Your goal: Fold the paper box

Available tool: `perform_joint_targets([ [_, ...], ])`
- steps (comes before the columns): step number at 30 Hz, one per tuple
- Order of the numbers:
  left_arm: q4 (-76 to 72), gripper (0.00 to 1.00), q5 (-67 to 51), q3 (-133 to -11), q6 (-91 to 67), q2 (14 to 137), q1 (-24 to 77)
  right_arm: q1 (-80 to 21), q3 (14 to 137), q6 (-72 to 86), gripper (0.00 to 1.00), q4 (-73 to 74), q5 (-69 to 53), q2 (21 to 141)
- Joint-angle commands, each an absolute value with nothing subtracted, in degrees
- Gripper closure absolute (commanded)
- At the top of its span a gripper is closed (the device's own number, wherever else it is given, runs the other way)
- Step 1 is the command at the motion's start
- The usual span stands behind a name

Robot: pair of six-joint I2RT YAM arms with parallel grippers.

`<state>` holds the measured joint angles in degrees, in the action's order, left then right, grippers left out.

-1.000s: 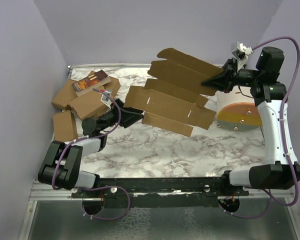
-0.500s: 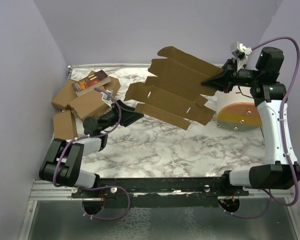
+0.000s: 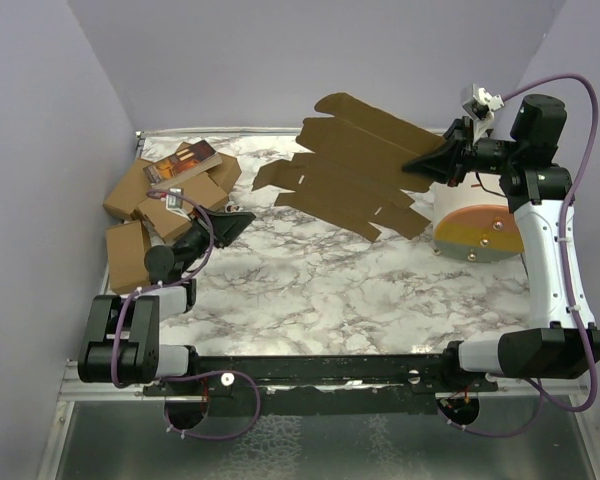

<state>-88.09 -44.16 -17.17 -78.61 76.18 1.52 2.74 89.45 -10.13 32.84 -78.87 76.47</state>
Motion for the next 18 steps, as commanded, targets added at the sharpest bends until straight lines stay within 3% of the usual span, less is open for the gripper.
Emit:
perform_joint_targets([
  [1,-102.22,0.45,-40.87,-17.35,-80.23,78.39,0.79,2.99,89.24,-9.06,0.99,30.9,-80.52,75.37],
  [4,-102.22,0.53,-40.37,-18.51,-80.06,81.99,0.85,2.99,88.95,-8.12,0.99,30.21,-81.27,75.4],
  [18,-102.22,0.5,-39.16,-25.42,-76.5,89.66,9.09,2.99,88.69,-7.05,0.99,29.23,-82.18,75.85],
])
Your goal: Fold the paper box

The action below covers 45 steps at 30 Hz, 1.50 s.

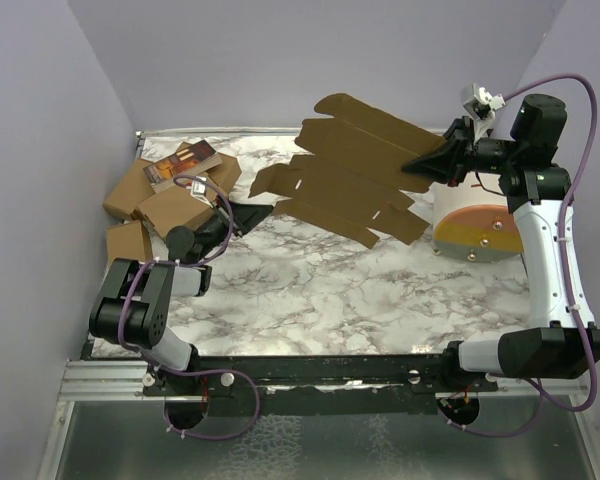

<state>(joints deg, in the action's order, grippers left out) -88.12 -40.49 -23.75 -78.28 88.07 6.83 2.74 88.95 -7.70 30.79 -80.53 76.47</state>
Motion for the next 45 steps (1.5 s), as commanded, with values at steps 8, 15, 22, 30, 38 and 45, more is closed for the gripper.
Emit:
perform_joint_targets([
  [8,-102.29,0.5,-38.67,-25.65,-76.34,89.92,9.18,2.99,88.43,-7.25,0.99,29.27,-82.18,75.85],
  [15,-102.3,0.46,-42.6,-25.99,-76.79,88.33,9.32,2.99,88.5,-8.03,0.99,29.76,-80.73,76.01],
  [22,-102.26,0.43,-45.78,-26.17,-76.23,87.88,10.74,2.99,88.59,-7.76,0.99,29.62,-80.99,76.11],
  [30,-102.29,0.39,-47.74,-27.3,-74.18,87.82,13.15,2.99,88.59,-7.48,0.99,29.54,-81.11,76.02],
  [38,-102.3,0.39,-46.18,-27.92,-70.96,88.71,13.68,2.99,88.04,-5.93,0.99,28.3,-82.94,75.76],
  [45,-102.26,0.4,-45.35,-29.58,-67.79,89.83,14.84,2.99,87.29,-3.52,0.99,26.04,-84.7,75.67],
])
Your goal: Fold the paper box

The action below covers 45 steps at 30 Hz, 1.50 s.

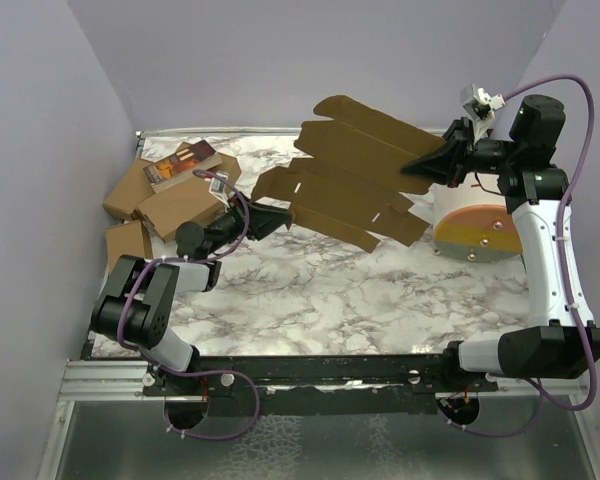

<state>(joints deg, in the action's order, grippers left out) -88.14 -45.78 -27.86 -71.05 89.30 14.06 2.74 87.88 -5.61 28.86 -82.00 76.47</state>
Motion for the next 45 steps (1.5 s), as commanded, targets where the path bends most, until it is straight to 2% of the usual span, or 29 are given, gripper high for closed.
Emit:
perform_joint_targets([
  [1,-102.28,0.4,-45.22,-29.59,-67.32,89.85,14.96,2.99,87.16,-3.14,0.99,25.72,-84.94,75.67],
  [10,-102.3,0.46,-44.41,-29.37,-66.23,89.41,15.88,2.99,86.34,-0.89,0.99,23.43,-85.54,76.02],
  [16,-102.33,0.64,-44.41,-29.71,-67.11,89.98,15.89,2.99,86.22,-0.7,0.99,23.29,-85.26,76.02],
  [19,-102.39,0.69,-44.78,-29.95,-67.87,90.17,15.9,3.03,86.08,-0.13,0.99,22.84,-85.64,76.0],
  [30,-102.39,0.7,-45.06,-29.9,-67.8,88.56,15.89,3.08,85.09,3.25,0.99,19.6,-85.82,76.11],
  [32,-102.38,0.77,-45.11,-29.67,-67.67,87.53,15.91,3.16,85.14,3.27,0.99,19.72,-84.69,76.28],
  [35,-102.39,0.93,-45.17,-29.42,-67.64,86.38,15.78,3.57,85.72,2.85,0.99,20.69,-82.73,76.77],
  [37,-102.39,1.0,-45.23,-29.33,-67.82,86.1,15.71,3.73,86.31,1.95,0.99,21.92,-81.08,77.14],
  [45,-102.39,1.0,-44.78,-28.19,-69.21,86.72,14.95,4.28,87.27,0.95,0.99,23.4,-76.88,77.49],
])
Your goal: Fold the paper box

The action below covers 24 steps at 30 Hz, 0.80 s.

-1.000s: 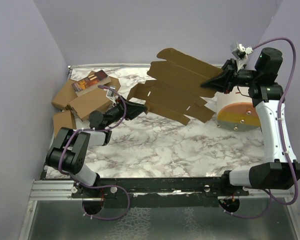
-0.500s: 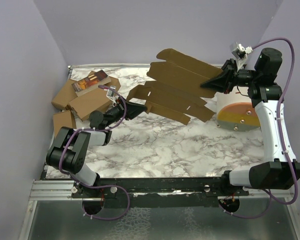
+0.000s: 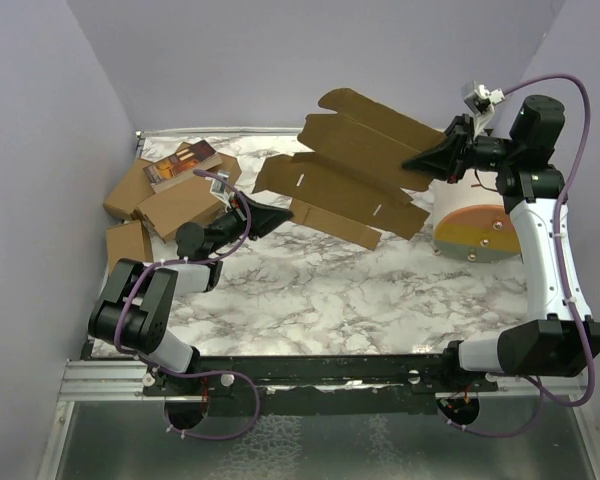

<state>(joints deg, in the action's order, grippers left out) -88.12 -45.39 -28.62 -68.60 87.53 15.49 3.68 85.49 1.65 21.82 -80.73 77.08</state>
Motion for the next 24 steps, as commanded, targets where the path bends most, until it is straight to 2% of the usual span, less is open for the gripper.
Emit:
perform_joint_targets([
  [1,-102.39,1.0,-44.68,-27.96,-69.42,86.6,14.77,4.38,87.27,0.88,0.99,23.5,-76.66,77.52],
  [11,-102.31,1.0,-44.12,-26.4,-70.67,86.01,13.43,4.57,84.55,4.46,0.99,19.2,-78.85,77.36],
  [13,-102.3,0.91,-43.83,-26.08,-71.16,86.45,13.06,4.66,84.25,4.78,0.99,18.75,-79.01,77.3],
  [24,-102.22,0.57,-37.58,-17.76,-71.01,82.01,7.39,5.43,80.04,9.52,0.99,12.8,-79.47,76.4],
])
